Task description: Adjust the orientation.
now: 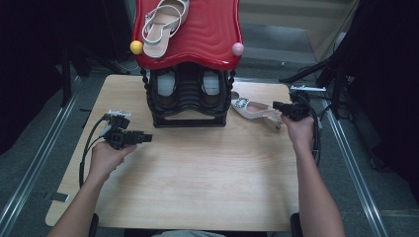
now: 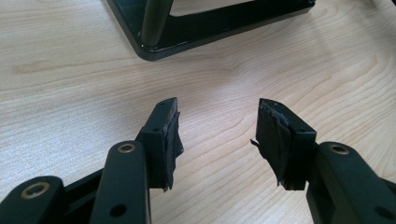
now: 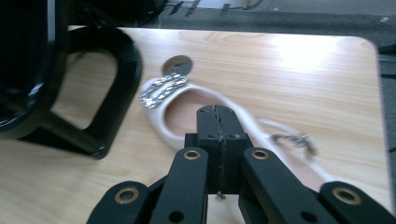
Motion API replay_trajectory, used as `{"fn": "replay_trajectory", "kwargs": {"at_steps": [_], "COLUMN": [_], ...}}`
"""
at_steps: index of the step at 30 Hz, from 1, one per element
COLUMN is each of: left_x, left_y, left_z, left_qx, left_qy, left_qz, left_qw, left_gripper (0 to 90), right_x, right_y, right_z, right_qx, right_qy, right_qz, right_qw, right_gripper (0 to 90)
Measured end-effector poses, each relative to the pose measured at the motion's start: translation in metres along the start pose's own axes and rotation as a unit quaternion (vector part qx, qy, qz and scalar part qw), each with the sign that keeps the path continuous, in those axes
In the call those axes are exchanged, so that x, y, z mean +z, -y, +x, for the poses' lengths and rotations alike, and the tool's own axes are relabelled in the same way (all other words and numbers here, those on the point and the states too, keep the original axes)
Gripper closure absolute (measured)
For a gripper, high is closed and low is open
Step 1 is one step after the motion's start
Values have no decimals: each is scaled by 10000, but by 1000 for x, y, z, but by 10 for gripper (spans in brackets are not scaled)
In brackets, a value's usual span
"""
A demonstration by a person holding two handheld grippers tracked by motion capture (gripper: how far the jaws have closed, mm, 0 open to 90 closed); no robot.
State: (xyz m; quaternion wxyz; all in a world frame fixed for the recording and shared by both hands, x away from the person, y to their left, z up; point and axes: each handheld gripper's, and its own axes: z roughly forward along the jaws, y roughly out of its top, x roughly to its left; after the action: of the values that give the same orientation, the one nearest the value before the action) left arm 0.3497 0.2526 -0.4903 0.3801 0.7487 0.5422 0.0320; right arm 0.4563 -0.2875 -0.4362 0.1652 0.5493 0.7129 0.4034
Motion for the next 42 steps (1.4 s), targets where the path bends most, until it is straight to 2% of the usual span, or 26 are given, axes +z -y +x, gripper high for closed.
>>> {"fn": "replay_trajectory", "kwargs": {"at_steps": [2, 6, 10, 17, 21, 29, 33, 35, 40, 42], "left_x": [1, 1, 2, 3, 4, 5, 5, 4, 5, 5], "left_y": [0, 1, 1, 1, 1, 2, 1, 1, 2, 2], "left_z": [0, -1, 0, 0, 0, -1, -1, -1, -1, -1], "left_qx": [39, 68, 92, 93, 83, 129, 137, 137, 139, 154], "left_qy": [-15, -26, -47, -89, -49, -66, -59, -52, -71, -65], "left_qz": [17, 35, 52, 38, 63, 67, 70, 67, 71, 83], "left_qw": [10000, 10000, 9999, 9999, 9999, 9999, 9999, 9999, 9999, 9998], "left_gripper": [498, 499, 499, 496, 496, 496, 496, 496, 496, 496], "right_x": [4, 17, 31, 44, 49, 51, 52, 53, 53, 51], "right_y": [-3, -2, 3, 9, 14, 18, 18, 18, 19, 18], "right_z": [-10, -19, -22, -15, -12, -3, 2, 7, 12, 12], "right_qx": [100, 155, 226, 111, 142, 103, 177, 145, 294, 216], "right_qy": [65, 120, 143, 129, 51, -8, -107, -66, -25, 47], "right_qz": [73, 228, 451, 692, 822, 1005, 1093, 1140, 1217, 1175], "right_qw": [9999, 9995, 9986, 9975, 9965, 9949, 9938, 9934, 9921, 9928], "right_gripper": [900, 900, 900, 900, 900, 900, 900, 900, 900, 900]}}
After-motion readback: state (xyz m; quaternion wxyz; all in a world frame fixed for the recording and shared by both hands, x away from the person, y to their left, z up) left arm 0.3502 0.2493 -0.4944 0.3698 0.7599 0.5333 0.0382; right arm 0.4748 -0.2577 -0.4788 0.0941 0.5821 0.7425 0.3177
